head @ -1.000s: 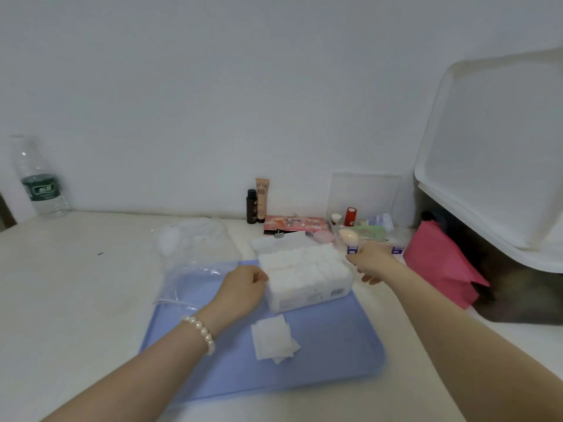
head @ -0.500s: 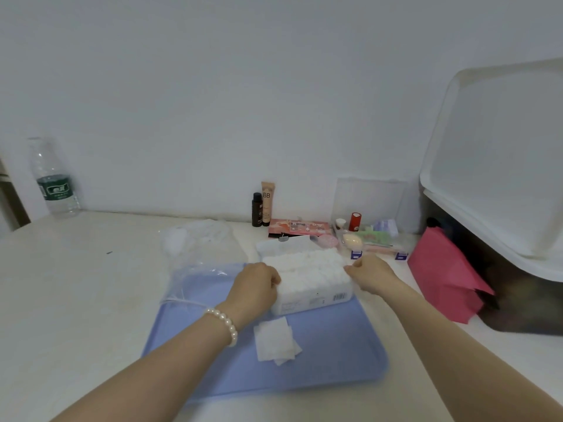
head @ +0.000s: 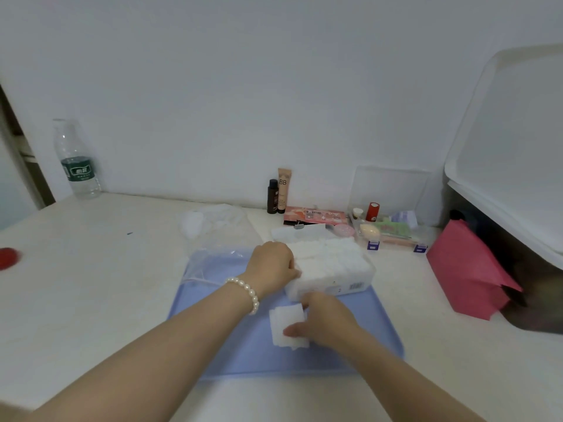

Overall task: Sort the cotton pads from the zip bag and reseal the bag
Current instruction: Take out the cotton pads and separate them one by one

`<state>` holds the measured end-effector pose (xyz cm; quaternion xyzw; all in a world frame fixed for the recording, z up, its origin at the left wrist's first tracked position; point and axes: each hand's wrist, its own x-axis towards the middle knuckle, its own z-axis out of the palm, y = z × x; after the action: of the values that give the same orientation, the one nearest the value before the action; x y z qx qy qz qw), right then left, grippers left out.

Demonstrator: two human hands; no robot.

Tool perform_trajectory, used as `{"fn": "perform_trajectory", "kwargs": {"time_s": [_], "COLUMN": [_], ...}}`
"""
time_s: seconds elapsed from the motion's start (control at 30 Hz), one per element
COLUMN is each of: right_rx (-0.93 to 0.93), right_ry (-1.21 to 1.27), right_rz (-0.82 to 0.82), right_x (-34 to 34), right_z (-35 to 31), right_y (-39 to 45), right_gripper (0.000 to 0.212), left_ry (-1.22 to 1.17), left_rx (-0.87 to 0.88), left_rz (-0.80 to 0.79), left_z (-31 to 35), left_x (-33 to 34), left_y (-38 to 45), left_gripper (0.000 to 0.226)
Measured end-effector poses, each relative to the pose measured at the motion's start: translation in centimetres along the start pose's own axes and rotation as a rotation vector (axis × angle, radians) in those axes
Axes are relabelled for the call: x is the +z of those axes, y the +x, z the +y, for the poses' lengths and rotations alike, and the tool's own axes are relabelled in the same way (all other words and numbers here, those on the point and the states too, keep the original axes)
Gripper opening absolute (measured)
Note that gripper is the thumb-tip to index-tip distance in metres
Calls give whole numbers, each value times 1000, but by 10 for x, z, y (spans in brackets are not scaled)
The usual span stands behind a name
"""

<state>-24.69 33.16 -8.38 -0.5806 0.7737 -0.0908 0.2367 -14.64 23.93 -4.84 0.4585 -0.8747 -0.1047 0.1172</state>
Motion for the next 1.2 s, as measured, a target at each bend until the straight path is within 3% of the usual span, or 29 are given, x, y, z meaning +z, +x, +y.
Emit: {"fn": "perform_trajectory", "kwargs": {"time_s": [0.2,0.33,0.4,0.47,0.6,0.7,0.77,0.83,0.93,1.07,1.2], "right_rx": [-52,-120,-124,-154,-261,-339,-365,-362,-341,-343,-359], "right_ry": [104,508,866,1084,1067,1092,1222,1321,1319,1313,1187], "right_rz": [10,59,59,45,212,325,305,253,261,259,456], "right_x": [4,9,2,-7,-21,-29,-36,-43,-48,-48,-45], "right_z": [0,8,11,12,-5,-16,-19,-20,-21,-25,-33], "right_y": [3,0,-3,-6,-10,-12,-12,-9,-6,-4,-1], "right_gripper": [34,37,31,31,35,40,33,17,25,14,21], "left_ry": [11,-378,-626,-938,-1256,-1436,-1541,-1583,-1611,-1666,-1629], "left_rx": [109,128,-10,-166,-251,-258,-233,-184,-143,-151,-174], "left_rz": [71,387,383,255,121,196,240,246,231,222,296], "left_z": [-5,-18,-18,-16,-10,-5,-6,-9,-12,-15,-13], "left_x": [8,16,14,12,11,4,-3,-10,-14,-12,-9], "left_y": [-8,-24,-36,-45,-57,-54,-48,-43,-38,-37,-38], "left_gripper": [38,17,12,16,22,12,7,8,11,14,16]}}
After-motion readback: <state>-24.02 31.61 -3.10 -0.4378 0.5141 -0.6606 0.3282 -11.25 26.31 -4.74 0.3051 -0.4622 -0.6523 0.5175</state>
